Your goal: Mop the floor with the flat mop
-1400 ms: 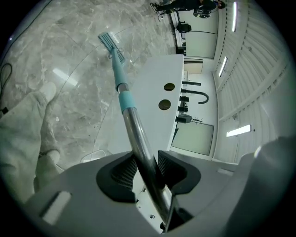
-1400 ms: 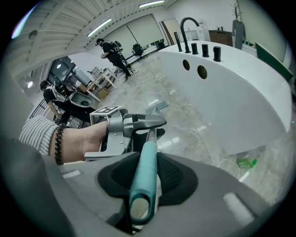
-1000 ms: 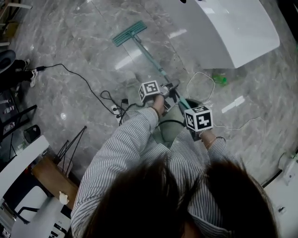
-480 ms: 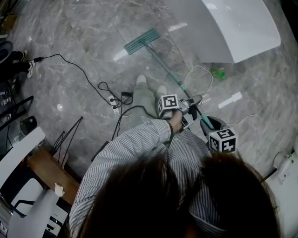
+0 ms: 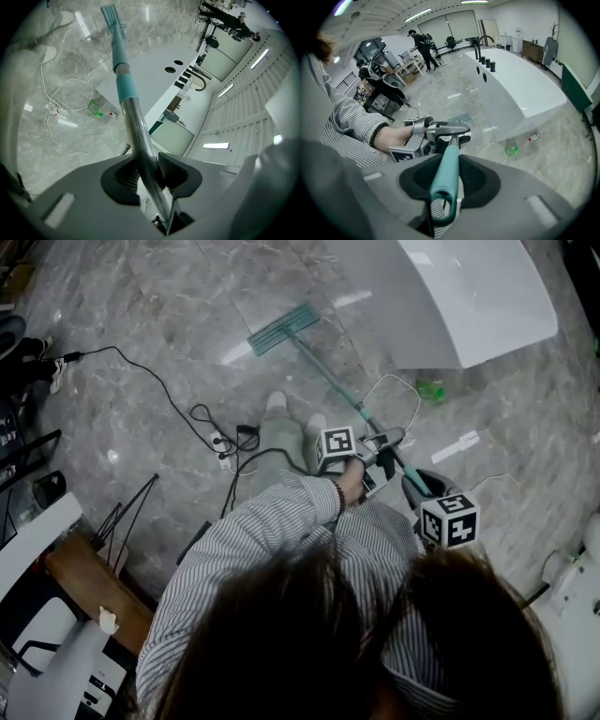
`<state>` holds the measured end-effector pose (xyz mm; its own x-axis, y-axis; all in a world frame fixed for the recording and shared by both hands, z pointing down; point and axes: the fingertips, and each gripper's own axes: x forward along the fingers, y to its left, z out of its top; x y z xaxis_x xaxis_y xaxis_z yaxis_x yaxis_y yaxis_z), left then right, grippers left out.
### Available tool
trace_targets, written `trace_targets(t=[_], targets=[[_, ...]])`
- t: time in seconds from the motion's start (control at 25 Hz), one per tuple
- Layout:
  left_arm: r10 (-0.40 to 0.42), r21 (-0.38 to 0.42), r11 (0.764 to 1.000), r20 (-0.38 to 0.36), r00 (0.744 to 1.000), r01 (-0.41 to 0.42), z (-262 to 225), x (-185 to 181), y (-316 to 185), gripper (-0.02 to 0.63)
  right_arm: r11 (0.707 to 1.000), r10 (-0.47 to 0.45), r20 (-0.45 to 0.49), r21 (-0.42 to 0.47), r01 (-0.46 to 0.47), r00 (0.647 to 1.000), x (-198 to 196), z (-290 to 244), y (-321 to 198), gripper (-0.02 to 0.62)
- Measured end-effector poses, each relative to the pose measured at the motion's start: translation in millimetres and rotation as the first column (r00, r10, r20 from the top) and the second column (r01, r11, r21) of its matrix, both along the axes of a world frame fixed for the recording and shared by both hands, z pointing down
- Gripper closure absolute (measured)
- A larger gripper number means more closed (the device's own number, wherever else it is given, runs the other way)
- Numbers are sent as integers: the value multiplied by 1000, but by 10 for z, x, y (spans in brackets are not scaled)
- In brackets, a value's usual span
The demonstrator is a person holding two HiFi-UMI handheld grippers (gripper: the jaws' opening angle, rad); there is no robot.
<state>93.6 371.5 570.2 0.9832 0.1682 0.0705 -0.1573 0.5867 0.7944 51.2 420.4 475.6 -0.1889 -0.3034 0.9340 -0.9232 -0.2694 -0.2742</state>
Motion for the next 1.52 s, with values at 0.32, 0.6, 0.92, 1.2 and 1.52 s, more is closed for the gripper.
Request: trace_targets(t=[0.32,0.6,0.92,1.2,1.52], targets=[[-19,27,999,4,1000,19,1,4,-51,491,1000,-26,9,-13,27,1000,-8,8,-31,482],[-43,62,997,10,999,42,25,62,-357,486,1000,-23,8,-13,23,1000,50,46,-310,482],[-92,84,993,43,995,88,301,47,-1397,488,999,-48,28,-12,48,998,31,343,-1296,482],[-69,104,993,105,992,58,547,-118,-2613,491,1000,1,73,-14,0,997,-152,580,-2507,482],[-77,140,989,196,977,50,914,-460,-4323,509,998,64,87,-6,-64,994,-547,941,-4183,480]])
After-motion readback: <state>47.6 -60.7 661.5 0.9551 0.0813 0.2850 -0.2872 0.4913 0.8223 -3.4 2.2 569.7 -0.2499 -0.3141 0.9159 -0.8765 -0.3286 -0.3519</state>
